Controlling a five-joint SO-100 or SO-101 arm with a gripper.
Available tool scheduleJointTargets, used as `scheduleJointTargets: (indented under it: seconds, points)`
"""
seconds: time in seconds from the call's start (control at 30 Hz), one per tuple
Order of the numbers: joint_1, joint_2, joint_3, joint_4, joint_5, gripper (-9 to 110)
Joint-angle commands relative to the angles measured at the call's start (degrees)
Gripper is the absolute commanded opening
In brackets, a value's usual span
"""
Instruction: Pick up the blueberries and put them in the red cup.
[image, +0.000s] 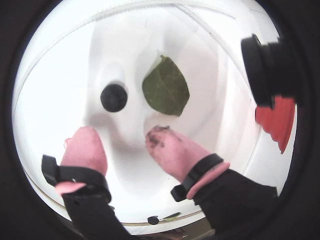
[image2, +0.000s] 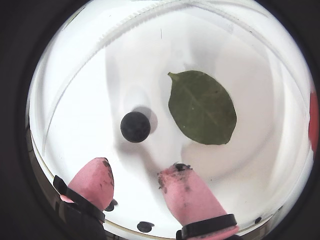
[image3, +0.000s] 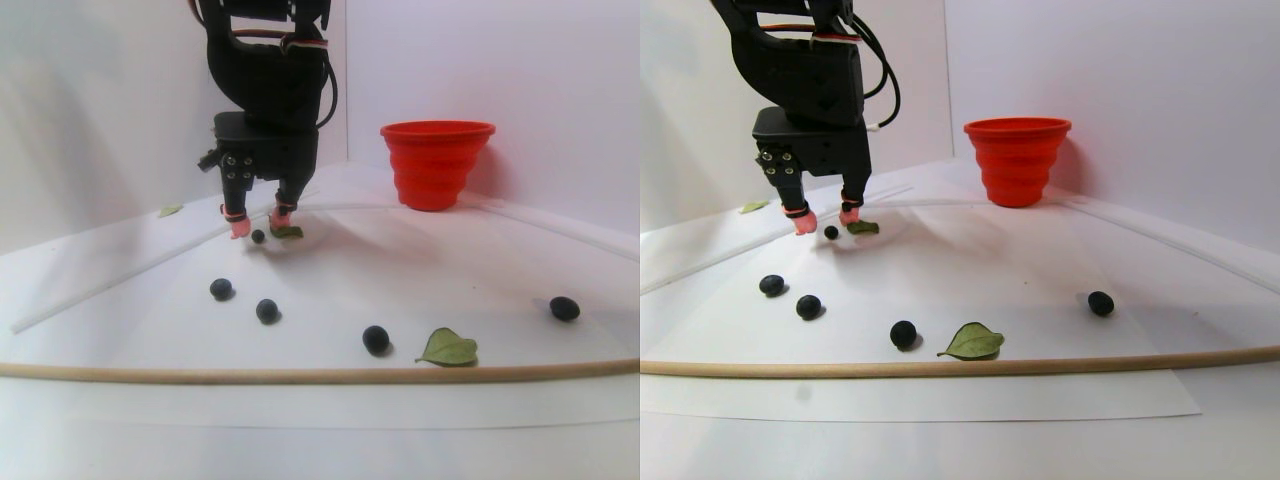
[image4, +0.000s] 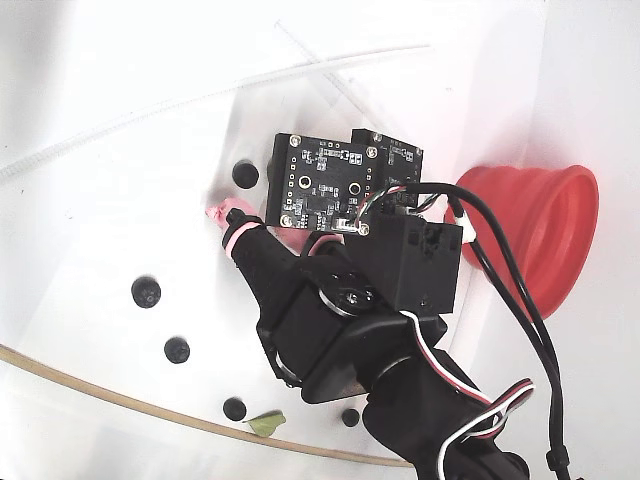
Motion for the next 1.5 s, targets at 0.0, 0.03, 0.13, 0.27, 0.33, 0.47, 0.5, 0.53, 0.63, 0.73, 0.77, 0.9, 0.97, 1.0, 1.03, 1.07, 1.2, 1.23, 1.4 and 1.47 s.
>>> scheduleJointTargets:
  seconds: [0.0, 0.03, 0.13, 0.27, 0.33, 0.47, 0.5, 0.53, 0.63, 0.73, 0.77, 0.9, 0.97, 1.0, 1.03, 1.07, 1.2, 1.23, 1.4, 1.47]
  points:
    - [-1.0, -0.1, -2.8, -1.1, -0.2, 18]
    - [-1.0, -0.5, -3.2, -1.4, -0.1, 18]
    - [-1.0, -2.3, -4.4, -2.1, -0.1, 18]
    - [-1.4, -2.9, -5.0, -2.7, 0.5, 19]
    - [-1.8, -2.9, -5.3, -2.7, 1.0, 19]
    - [-2.1, -3.5, -5.9, -3.2, 1.2, 19]
    - [-2.3, -3.7, -6.2, -3.2, 1.3, 19]
    - [-2.4, -3.8, -6.3, -3.2, 1.3, 19]
    - [-2.5, -4.0, -6.8, -3.3, 1.6, 19]
    - [-2.5, -4.7, -7.2, -3.6, 1.4, 19]
    - [-2.5, -5.0, -7.3, -4.0, 1.2, 19]
    - [-2.2, -5.6, -7.8, -4.2, 0.9, 19]
    - [-2.1, -6.5, -8.5, -4.6, 0.8, 19]
    - [-2.1, -6.9, -8.7, -4.8, 0.8, 19]
    - [-2.1, -7.1, -8.8, -5.2, 0.8, 19]
    - [-2.0, -7.4, -8.9, -5.4, 0.8, 19]
    - [-2.0, -8.5, -9.6, -6.2, 1.2, 18]
    - [-2.0, -8.7, -9.8, -6.2, 1.2, 18]
    - [-2.0, -9.1, -10.0, -6.7, 1.4, 16]
    - [-2.0, -9.1, -9.8, -6.7, 1.4, 15]
